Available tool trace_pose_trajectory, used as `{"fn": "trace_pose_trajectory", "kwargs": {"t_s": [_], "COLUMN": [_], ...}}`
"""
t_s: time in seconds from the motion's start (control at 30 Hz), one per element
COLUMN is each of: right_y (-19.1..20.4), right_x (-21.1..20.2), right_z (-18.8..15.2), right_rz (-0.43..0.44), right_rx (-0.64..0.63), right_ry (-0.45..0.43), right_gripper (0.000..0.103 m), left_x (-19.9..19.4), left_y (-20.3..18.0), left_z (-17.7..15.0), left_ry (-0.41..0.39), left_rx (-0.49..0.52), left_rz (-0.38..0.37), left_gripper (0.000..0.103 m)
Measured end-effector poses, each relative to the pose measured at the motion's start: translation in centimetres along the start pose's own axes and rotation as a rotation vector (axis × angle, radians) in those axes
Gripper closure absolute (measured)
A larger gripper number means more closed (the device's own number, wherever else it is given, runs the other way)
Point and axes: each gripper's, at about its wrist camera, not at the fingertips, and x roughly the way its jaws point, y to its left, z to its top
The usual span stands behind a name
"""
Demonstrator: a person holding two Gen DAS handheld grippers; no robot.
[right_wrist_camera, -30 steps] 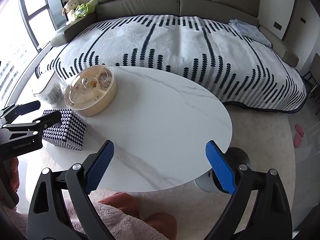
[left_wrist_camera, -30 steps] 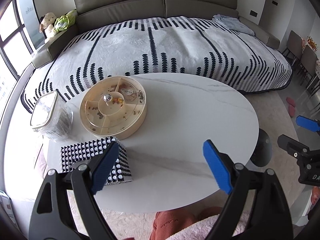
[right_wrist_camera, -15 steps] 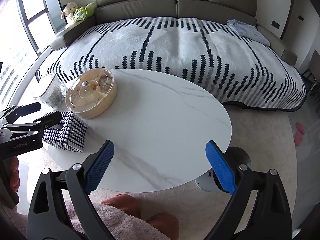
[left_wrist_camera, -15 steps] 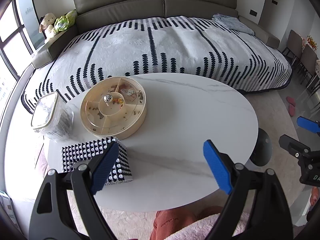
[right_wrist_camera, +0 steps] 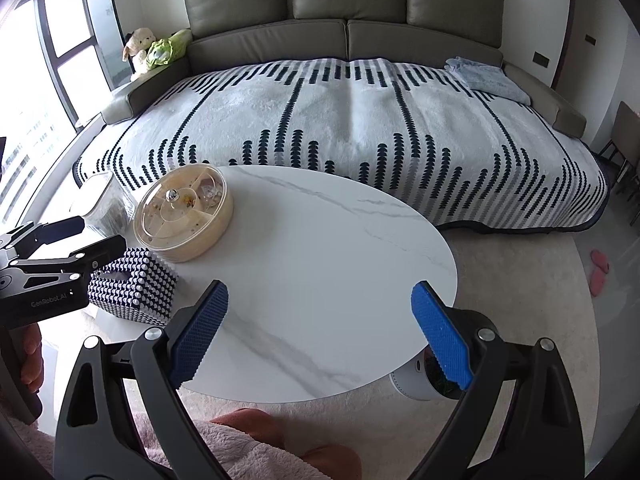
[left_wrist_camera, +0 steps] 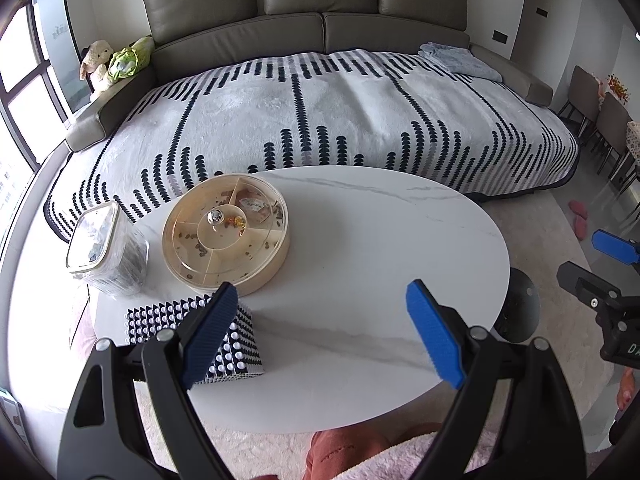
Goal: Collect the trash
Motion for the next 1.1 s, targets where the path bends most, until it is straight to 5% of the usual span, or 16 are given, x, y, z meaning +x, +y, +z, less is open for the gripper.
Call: {"fn": "trace_pose_trajectory", "kwargs": {"t_s": [0.9,1.1], "right_y": [-0.4,-0.4], "right_x": [-1.7,-2.1], "right_z": [0.1,0.3], "right_rz": [0.005,0.003], "right_rx": [-0.003,-0.014], "right_ry": [-0.045,-0.052], "right_gripper": [0.013,0.013], "left_x": [-1.7,-1.8], "left_y": [-1.4,-1.5], "left_z": [0.3,0.3], "left_ry": [-0.051,-0.028], "left_rx": [0.055,0.047], "left_rz": [0.072,0.038], "left_gripper": [0.013,0.013]}}
